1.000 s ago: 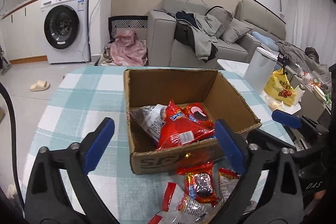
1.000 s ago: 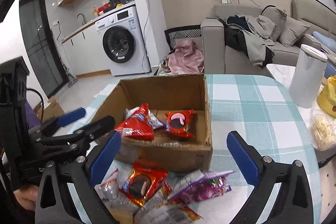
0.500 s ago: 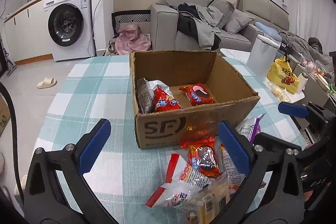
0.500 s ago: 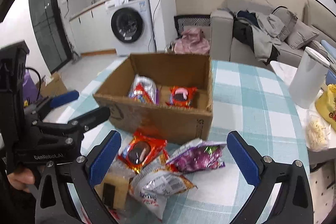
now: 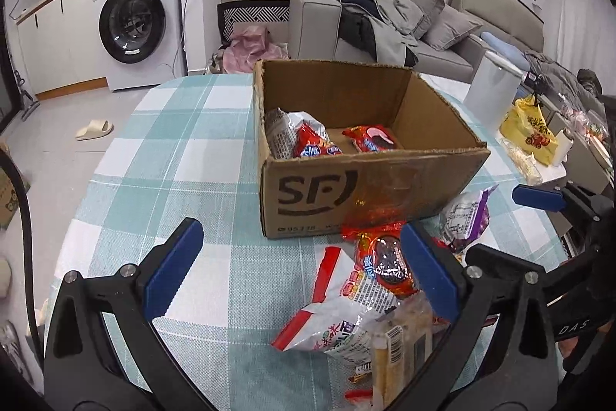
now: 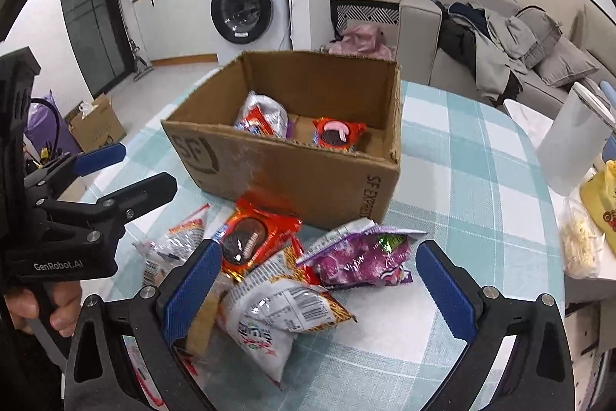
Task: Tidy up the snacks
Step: 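Move both open grippers back toward the remaining snacks, then grasp the purple bag with the right gripper while the left grasps the white snack bag, then lift and carry both held bags over the open box, then open both grippers to drop the bags into the box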
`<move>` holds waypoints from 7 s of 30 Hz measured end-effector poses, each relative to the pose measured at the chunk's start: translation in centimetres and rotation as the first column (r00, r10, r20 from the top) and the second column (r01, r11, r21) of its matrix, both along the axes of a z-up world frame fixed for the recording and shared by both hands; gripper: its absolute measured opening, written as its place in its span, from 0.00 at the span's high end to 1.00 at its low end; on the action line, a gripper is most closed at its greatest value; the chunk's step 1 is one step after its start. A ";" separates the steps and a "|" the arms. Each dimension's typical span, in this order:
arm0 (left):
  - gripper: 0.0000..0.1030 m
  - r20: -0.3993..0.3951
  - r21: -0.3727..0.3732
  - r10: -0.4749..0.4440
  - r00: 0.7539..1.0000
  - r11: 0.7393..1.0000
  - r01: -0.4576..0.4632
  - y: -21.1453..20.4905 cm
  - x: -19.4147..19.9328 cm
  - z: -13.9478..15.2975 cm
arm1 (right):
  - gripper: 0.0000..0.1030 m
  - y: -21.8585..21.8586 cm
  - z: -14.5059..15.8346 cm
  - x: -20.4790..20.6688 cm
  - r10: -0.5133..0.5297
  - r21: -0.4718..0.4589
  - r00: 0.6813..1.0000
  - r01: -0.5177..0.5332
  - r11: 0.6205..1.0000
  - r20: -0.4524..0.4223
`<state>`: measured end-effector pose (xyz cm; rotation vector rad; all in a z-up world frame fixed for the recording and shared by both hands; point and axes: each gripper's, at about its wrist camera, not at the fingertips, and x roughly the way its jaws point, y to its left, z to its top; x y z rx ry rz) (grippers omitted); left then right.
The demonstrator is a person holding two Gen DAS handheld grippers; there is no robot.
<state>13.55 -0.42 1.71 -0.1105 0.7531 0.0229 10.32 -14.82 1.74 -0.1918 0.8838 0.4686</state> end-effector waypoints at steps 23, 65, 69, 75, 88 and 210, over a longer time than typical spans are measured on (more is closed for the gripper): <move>0.01 -0.150 0.010 -0.010 0.989 1.000 0.011 -1.6 2.7 -4.8 | 0.00 -0.5 -4.0 2.0 0.031 -0.008 0.991 -0.032 0.999 -0.128; 0.30 -0.176 -0.137 -0.137 0.975 0.984 0.114 0.7 1.3 -7.6 | 0.06 -4.2 -4.7 2.7 0.101 0.186 0.973 -0.062 0.981 -0.208; 0.30 -0.187 -0.162 -0.144 0.972 0.980 0.114 1.3 1.0 -7.8 | 0.06 -5.4 -5.0 3.6 0.051 0.202 0.975 -0.006 0.979 -0.218; 0.24 -0.230 -0.173 -0.145 0.962 0.979 0.106 1.6 0.5 -8.2 | 0.06 -5.6 -5.8 4.7 0.010 0.230 0.971 0.046 0.972 -0.237; 0.43 -0.201 -0.182 -0.189 0.961 0.971 0.154 1.1 -0.9 -8.5 | 0.34 -4.6 -6.8 5.3 0.031 0.303 0.969 0.047 0.952 -0.246; 0.42 0.124 -0.040 -0.059 0.991 0.997 0.064 0.4 11.8 4.2 | 0.42 0.4 3.1 8.5 -0.067 0.420 0.994 0.097 0.902 -0.087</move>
